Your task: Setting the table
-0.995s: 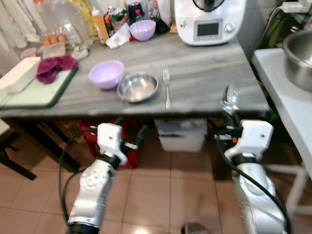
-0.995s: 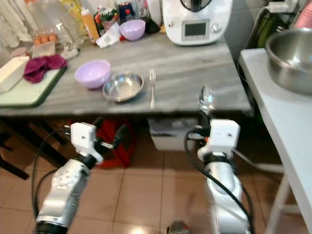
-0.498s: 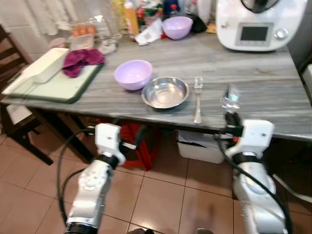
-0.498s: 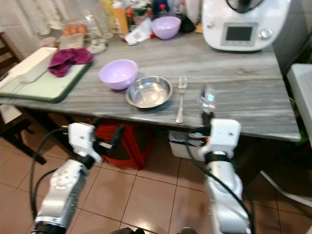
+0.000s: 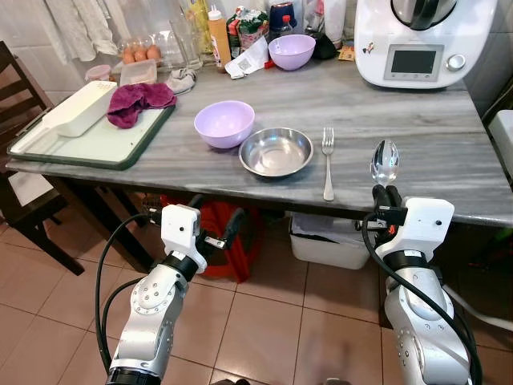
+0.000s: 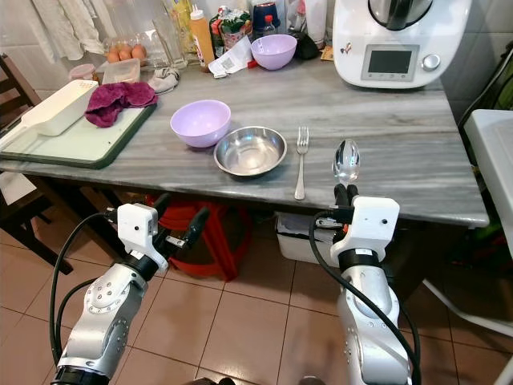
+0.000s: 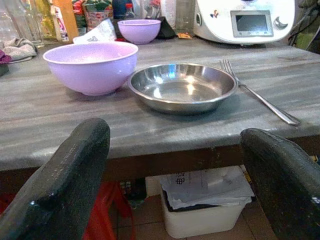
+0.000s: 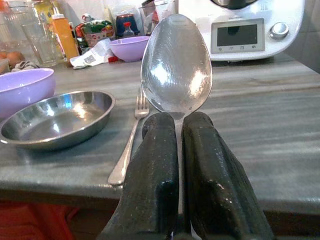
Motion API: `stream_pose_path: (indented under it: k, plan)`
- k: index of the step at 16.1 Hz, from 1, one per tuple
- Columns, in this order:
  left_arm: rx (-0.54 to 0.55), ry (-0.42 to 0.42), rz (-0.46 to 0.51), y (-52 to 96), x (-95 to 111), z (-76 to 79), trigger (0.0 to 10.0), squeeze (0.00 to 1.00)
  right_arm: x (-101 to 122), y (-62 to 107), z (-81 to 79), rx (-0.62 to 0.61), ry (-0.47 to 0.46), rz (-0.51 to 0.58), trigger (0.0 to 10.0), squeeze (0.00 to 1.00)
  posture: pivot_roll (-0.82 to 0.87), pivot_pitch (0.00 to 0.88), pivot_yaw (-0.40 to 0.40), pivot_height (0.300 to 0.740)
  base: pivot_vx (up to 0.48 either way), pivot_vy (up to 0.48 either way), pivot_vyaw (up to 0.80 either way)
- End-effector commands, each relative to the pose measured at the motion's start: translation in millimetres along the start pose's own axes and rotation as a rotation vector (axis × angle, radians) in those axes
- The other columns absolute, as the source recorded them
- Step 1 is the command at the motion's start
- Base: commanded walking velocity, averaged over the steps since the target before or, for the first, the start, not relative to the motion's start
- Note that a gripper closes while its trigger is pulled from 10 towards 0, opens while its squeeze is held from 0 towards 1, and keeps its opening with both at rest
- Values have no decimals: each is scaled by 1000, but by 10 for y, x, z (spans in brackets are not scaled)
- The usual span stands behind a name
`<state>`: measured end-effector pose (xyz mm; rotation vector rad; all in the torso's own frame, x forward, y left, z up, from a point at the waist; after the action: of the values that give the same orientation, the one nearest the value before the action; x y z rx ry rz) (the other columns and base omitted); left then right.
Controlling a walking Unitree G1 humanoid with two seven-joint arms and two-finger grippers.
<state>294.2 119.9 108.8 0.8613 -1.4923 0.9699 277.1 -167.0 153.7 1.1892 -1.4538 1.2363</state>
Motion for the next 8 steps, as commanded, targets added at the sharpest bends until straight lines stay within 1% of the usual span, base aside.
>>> stream_pose_path:
  k: [1, 2, 8]
  plan:
    - [-2, -12, 2, 16, 18, -17, 10000, 0, 20, -12, -28, 12, -15, 6, 10000, 0, -220, 113, 128, 740, 409, 0, 0]
    - [-3, -12, 1, 19, 14, -17, 10000, 0, 18, -11, -31, 12, -15, 5, 10000, 0, -220, 113, 128, 740, 285, 0, 0]
    - [-12, -9, -3, 23, 6, -4, 10000, 0, 11, -7, -28, 14, -10, 3, 10000, 0, -222, 112, 129, 740, 406, 0, 0]
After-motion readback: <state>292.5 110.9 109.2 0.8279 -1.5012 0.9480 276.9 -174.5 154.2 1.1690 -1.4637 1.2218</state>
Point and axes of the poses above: a point about 5 cm out from each wrist's last joint towards the gripper, its own y axis pointing back from the gripper into the wrist, its own x axis along the axis of the wrist's last joint, z = x × y, the point moved 1 cm from there along -y, pointing out of the wrist towards the gripper, and after that the axes turned 7 degrees about -y, right-handed, at the moved point
